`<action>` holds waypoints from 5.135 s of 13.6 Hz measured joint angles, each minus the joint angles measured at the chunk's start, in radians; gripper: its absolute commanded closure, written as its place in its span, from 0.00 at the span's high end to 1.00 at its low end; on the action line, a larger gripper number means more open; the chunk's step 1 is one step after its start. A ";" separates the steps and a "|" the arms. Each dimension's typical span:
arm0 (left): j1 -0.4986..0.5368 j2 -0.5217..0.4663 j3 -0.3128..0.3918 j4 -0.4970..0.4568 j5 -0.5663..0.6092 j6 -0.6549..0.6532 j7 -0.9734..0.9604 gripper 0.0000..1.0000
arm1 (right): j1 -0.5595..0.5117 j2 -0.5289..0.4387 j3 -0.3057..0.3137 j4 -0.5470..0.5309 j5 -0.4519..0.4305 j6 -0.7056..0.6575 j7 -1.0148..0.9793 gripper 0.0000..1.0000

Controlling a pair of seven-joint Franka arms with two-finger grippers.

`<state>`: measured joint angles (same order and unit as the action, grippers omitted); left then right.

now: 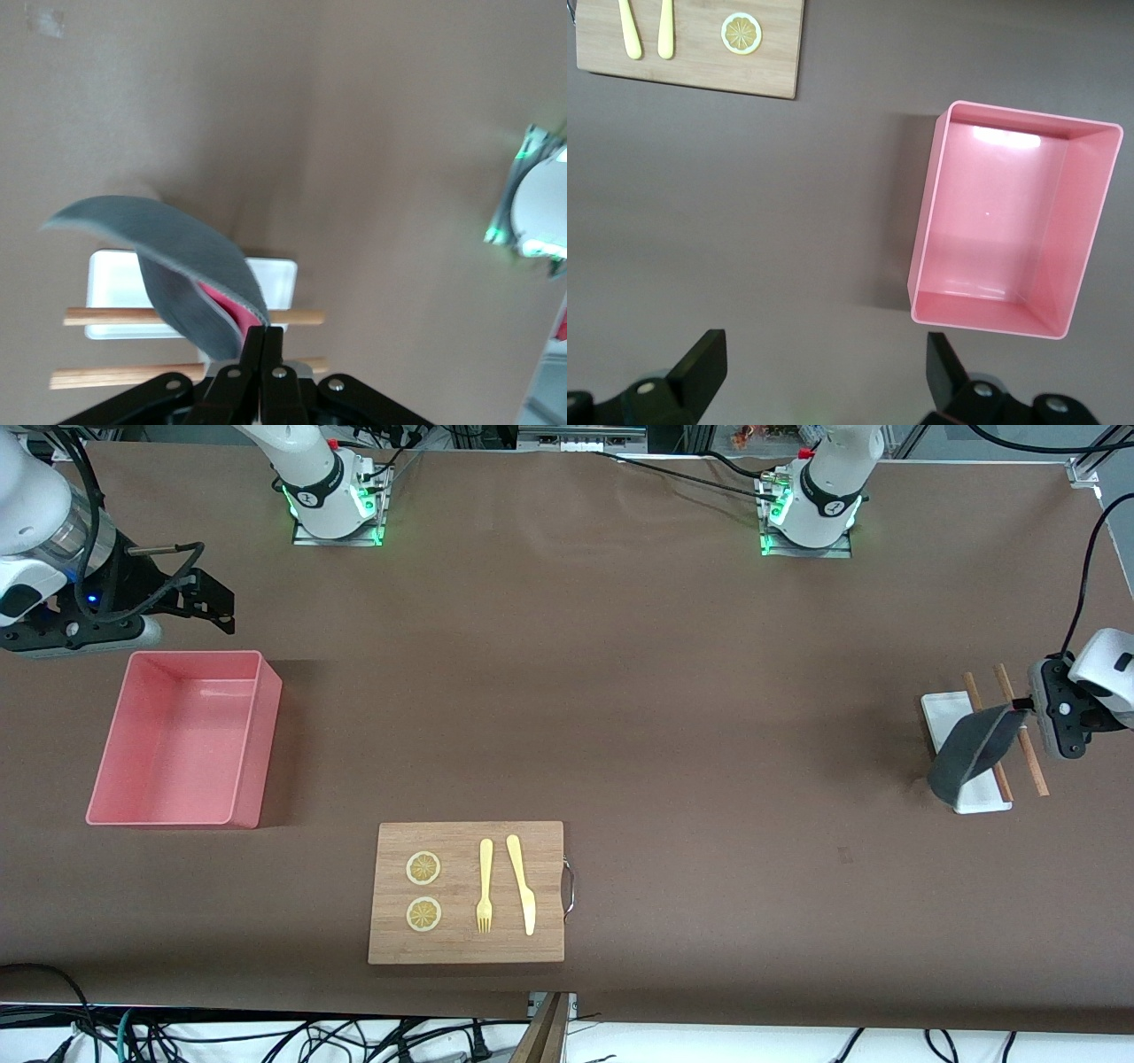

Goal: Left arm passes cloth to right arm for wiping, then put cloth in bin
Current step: 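Carry the cloth with the left gripper while the right gripper approaches, then grasp the cloth with the right gripper beside the left gripper, then pull the cloth away with the right gripper while the left gripper withdraws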

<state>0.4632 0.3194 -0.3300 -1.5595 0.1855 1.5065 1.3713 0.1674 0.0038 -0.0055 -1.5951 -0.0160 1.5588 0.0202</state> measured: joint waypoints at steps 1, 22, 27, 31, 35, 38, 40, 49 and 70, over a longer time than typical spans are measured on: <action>0.000 0.000 -0.042 0.027 0.000 -0.054 -0.083 0.00 | 0.000 0.000 0.000 0.014 0.000 0.000 0.000 0.99; -0.273 0.104 -0.276 0.143 -0.697 -0.076 -1.361 0.00 | 0.016 0.238 -0.003 0.085 0.565 -0.128 -1.077 0.99; -0.398 0.104 -0.277 0.152 -0.728 0.074 -1.685 0.00 | 0.072 0.396 0.005 0.080 0.764 0.022 -1.320 0.99; -0.412 0.105 -0.271 0.167 -0.793 0.095 -1.825 0.00 | 0.184 0.461 0.009 0.062 0.875 0.155 -1.409 0.99; -0.405 0.110 -0.261 0.171 -0.843 0.095 -1.877 0.00 | 0.305 0.478 0.011 0.008 0.953 0.315 -1.415 0.99; -0.405 0.111 -0.261 0.171 -0.844 0.095 -1.901 0.00 | 0.387 0.478 0.012 -0.012 1.001 0.427 -1.414 0.99; -0.405 0.111 -0.261 0.172 -0.844 0.095 -1.905 0.00 | 0.428 0.478 0.012 -0.015 1.020 0.492 -1.407 0.99; -0.404 0.111 -0.261 0.172 -0.844 0.095 -1.910 0.00 | 0.504 0.478 0.010 -0.017 1.026 0.597 -1.274 1.00; -0.400 0.111 -0.261 0.173 -0.844 0.095 -1.913 1.00 | 0.535 0.468 -0.055 -0.018 1.026 0.610 -1.249 0.00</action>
<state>0.0635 0.4304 -0.5914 -1.3867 -0.6588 1.6012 -0.5418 0.7027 0.4714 -0.0600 -1.6134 1.0104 2.1686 -1.2288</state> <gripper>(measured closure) 0.912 0.978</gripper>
